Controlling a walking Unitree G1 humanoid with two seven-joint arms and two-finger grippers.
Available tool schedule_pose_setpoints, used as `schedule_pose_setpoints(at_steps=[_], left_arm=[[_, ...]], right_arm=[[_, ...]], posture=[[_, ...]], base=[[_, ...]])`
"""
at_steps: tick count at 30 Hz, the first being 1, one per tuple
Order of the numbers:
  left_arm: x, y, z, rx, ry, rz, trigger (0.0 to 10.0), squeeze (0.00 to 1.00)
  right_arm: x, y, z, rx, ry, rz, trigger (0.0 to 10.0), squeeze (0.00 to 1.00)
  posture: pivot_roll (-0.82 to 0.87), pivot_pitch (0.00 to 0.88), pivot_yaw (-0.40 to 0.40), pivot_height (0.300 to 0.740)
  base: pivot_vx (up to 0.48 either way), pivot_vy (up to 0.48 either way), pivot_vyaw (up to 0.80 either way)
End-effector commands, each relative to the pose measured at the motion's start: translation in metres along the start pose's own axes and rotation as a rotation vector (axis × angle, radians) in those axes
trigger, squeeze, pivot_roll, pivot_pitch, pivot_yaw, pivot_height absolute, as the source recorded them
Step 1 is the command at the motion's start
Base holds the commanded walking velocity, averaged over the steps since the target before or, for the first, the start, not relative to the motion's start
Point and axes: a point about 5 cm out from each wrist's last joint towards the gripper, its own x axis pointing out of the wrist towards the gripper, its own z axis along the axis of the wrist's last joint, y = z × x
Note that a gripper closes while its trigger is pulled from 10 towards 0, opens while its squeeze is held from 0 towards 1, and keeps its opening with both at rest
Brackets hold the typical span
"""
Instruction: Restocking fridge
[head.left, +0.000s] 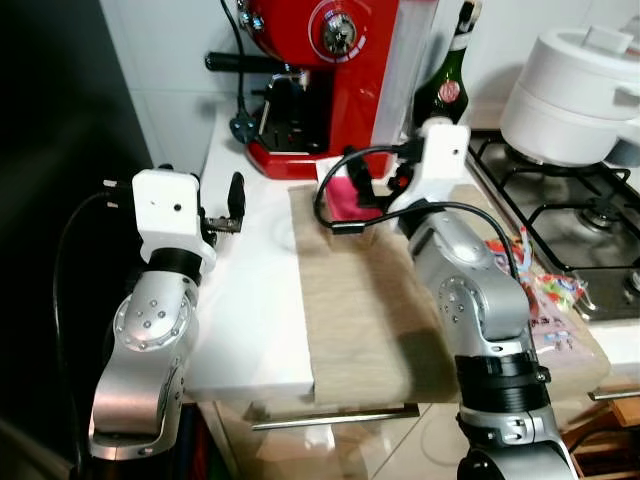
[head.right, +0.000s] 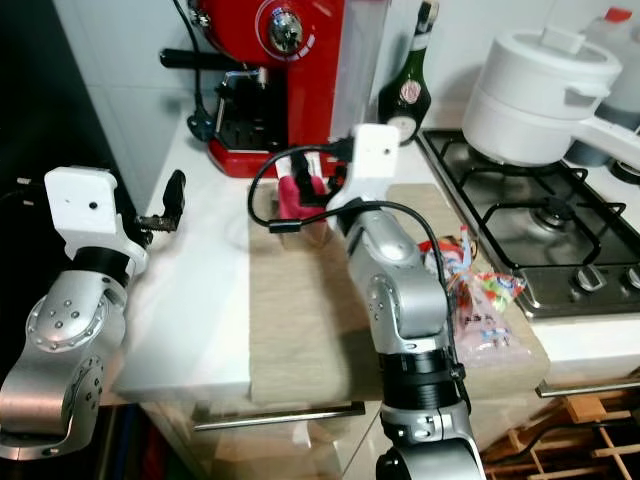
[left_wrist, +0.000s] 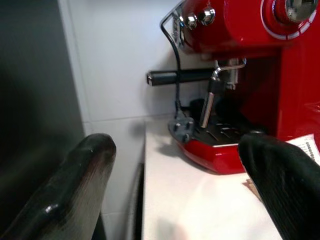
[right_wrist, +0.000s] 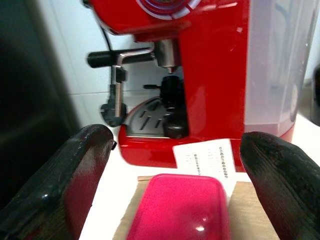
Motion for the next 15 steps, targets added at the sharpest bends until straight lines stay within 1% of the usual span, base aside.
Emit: schedule_pose_setpoints(at_steps=[1, 3, 7, 9, 13, 14, 15], left_arm=[[-0.001, -0.001, 0.001, -0.006, 0.002, -0.009, 10.0, 0.0], [-0.001, -0.001, 0.0, -0.006, 0.004, -0.013, 10.0, 0.0], [-0.003, 0.0, -0.002, 0.0, 0.019, -0.019, 10.0, 0.0], [-0.003, 0.001, -0.003, -0.002, 0.024, -0.019, 10.0, 0.0], [-0.002, -0.001, -0.003, -0.004, 0.025, -0.023, 10.0, 0.0], [-0.001, -0.001, -0.002, -0.007, 0.023, -0.024, 10.0, 0.0], [-0.001, -0.001, -0.002, -0.007, 0.023, -0.024, 10.0, 0.0]], right_arm=[[-0.002, -0.005, 0.003, -0.013, 0.019, -0.028, 10.0, 0.0], [-0.003, -0.006, 0.001, -0.013, 0.041, -0.034, 10.0, 0.0], [-0.011, -0.01, -0.007, -0.019, 0.128, -0.054, 10.0, 0.0], [-0.013, -0.012, -0.012, -0.016, 0.151, -0.059, 10.0, 0.0], [-0.011, -0.013, -0.018, -0.008, 0.172, -0.064, 10.0, 0.0], [-0.006, -0.012, -0.022, -0.008, 0.181, -0.062, 10.0, 0.0], [-0.006, -0.012, -0.022, -0.008, 0.181, -0.062, 10.0, 0.0]], posture=[[0.0, 0.0, -0.015, 0.74], [0.0, 0.0, -0.015, 0.74], [0.0, 0.0, -0.013, 0.74], [-0.01, 0.0, -0.009, 0.74], [-0.01, 0.0, -0.006, 0.74], [-0.01, 0.0, -0.007, 0.74], [-0.01, 0.0, -0.007, 0.74]], base=[[0.0, 0.0, 0.0], [0.0, 0.0, 0.0], [0.0, 0.0, 0.0], [0.0, 0.0, 0.0], [0.0, 0.0, 0.0], [0.0, 0.0, 0.0], [0.0, 0.0, 0.0]])
